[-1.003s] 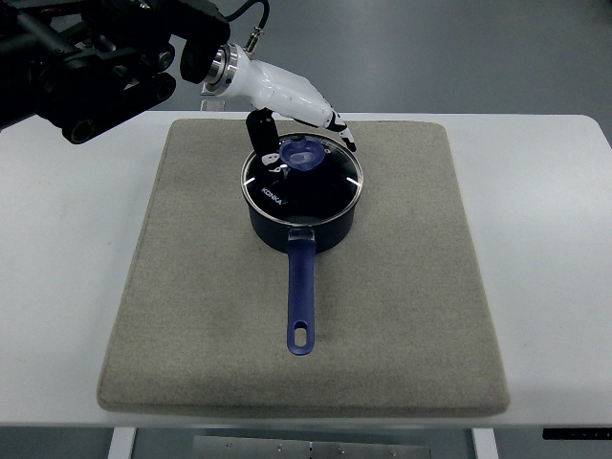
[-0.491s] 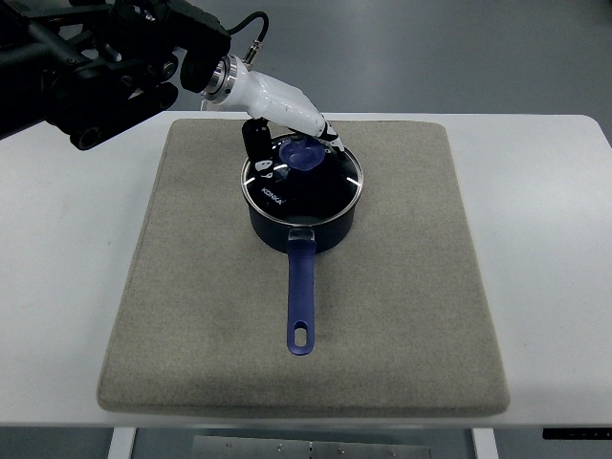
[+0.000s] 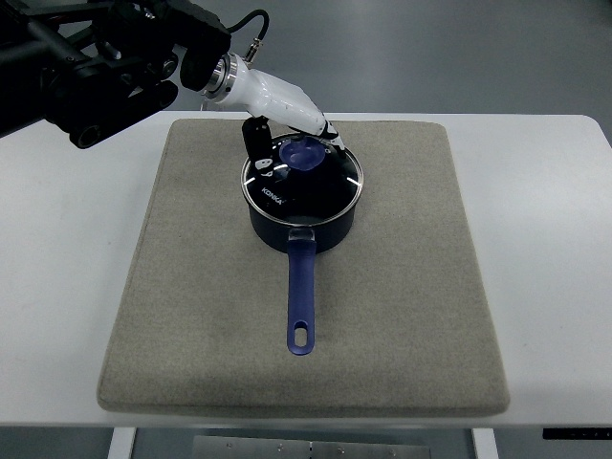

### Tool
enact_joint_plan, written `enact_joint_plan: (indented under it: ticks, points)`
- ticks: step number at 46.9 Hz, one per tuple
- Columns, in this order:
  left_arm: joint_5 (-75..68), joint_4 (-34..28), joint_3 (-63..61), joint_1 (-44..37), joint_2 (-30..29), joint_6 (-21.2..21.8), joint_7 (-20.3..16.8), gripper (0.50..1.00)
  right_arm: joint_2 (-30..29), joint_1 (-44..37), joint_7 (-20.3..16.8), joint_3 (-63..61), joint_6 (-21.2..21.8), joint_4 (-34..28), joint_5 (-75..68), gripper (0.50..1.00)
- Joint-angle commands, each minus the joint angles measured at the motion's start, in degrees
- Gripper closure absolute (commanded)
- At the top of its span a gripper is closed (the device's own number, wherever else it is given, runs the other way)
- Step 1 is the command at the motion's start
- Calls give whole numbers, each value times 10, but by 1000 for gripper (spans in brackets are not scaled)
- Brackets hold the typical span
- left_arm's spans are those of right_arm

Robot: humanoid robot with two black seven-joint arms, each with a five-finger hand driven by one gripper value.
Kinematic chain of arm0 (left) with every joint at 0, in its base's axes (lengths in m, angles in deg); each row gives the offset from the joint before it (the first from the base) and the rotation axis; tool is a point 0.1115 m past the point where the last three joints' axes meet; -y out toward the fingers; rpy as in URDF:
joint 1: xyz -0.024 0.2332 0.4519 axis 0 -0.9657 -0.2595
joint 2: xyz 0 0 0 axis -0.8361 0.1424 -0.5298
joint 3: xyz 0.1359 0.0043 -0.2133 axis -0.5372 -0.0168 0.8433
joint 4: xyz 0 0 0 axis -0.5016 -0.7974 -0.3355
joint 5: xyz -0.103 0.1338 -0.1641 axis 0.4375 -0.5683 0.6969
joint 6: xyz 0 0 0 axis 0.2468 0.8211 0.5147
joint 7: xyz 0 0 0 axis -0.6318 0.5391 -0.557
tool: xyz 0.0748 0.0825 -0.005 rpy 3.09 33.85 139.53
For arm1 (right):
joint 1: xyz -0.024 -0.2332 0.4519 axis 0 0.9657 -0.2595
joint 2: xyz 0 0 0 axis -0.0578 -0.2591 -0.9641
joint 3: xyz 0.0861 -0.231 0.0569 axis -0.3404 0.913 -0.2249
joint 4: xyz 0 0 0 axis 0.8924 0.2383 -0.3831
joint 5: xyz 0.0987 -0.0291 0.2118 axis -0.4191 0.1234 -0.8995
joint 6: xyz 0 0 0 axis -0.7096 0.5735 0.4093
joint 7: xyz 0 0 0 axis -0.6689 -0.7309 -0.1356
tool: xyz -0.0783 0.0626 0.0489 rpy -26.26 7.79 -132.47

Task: Open pot lid and place left with left hand
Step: 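Close the left hand fingers around the blue knob of the glass lid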

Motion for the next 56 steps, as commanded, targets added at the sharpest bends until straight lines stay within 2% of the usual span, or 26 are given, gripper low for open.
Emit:
enact_joint_plan:
  ticks: [1,8,14,24,29,33,37,42,44,49,53,56]
  points:
    - [1,0,0,2,0,0,0,566,0,0,0,0,0,0,0,583]
    - [1,2,0,0,-2,0,0,604,0,0,0,0,0,-1,0,583]
    - [1,4,0,0,-2,0,0,673,0,0,0,0,0,0,0,583]
    - [0,4,0,1,-2,0,0,690,0,0,0,0,0,-1,0,583]
    - [-1,4,0,0,-2,0,0,731,0,0,0,0,0,0,0,583]
    - [-2,3,0,1,-1,0,0,793,0,0,0,0,0,0,0,583]
    - [-2,1,0,3,-1,0,0,827,0,-1,0,0,0,0,0,583]
    - [-5,1,0,3,-1,0,0,842,0,0,0,0,0,0,0,583]
    - [-8,0,0,2,0,0,0,885,0,0,0,0,0,0,0,583]
    - [-18,0,0,2,2,1,0,945,0,0,0,0,0,0,0,583]
    - [-18,0,1,3,2,3,0,958,0,0,0,0,0,0,0,583]
    - [-17,0,2,3,2,3,0,1000,0,0,0,0,0,0,0,583]
